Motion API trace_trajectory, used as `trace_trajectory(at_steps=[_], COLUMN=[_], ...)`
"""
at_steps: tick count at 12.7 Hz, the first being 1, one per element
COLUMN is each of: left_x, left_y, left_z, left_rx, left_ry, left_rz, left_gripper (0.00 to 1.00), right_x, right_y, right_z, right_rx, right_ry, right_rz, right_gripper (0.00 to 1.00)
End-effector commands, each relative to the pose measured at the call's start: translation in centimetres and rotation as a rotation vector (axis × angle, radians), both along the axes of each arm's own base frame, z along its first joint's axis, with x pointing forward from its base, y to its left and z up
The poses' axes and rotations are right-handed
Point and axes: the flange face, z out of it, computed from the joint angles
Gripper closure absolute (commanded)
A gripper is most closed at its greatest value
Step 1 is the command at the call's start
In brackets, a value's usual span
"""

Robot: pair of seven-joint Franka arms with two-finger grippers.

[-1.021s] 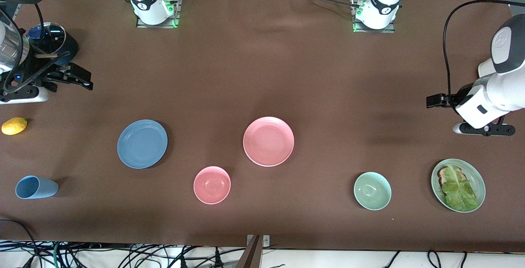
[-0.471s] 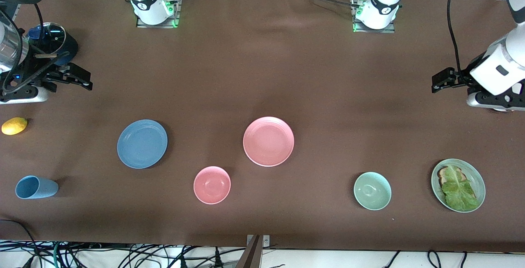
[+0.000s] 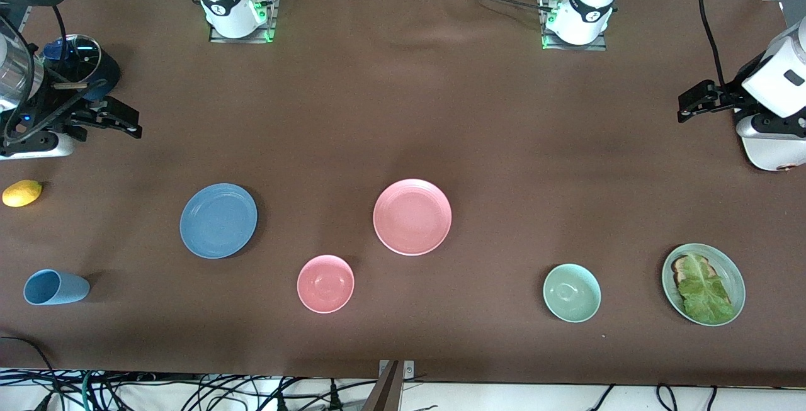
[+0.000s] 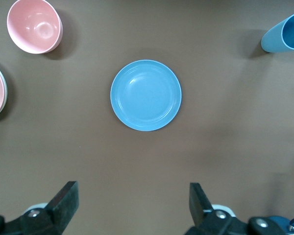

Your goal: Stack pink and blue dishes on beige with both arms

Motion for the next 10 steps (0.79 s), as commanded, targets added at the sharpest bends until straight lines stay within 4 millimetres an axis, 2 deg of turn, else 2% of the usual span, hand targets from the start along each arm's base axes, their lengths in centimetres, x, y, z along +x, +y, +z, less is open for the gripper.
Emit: trace_trajectory(at_steps=[1,10], left_x=[-0.68,-0.60], left_y=[-0.18,0.65], left_z=[0.32,0.69], left_rx=[-0.017,-0.018], left_ry=[-0.001,0.000], left_rz=[-0.022,0.008], left_gripper=[0.00,0.00], right_x=[-0.38,-0.29], right_y=[-0.09,-0.08], right_z=[0.45,0.59], right_rx=[0.013,0.014], right_ry=[0.000,-0.009], right_rz=[-0.014,-0.014], right_gripper=[0.00,0.00])
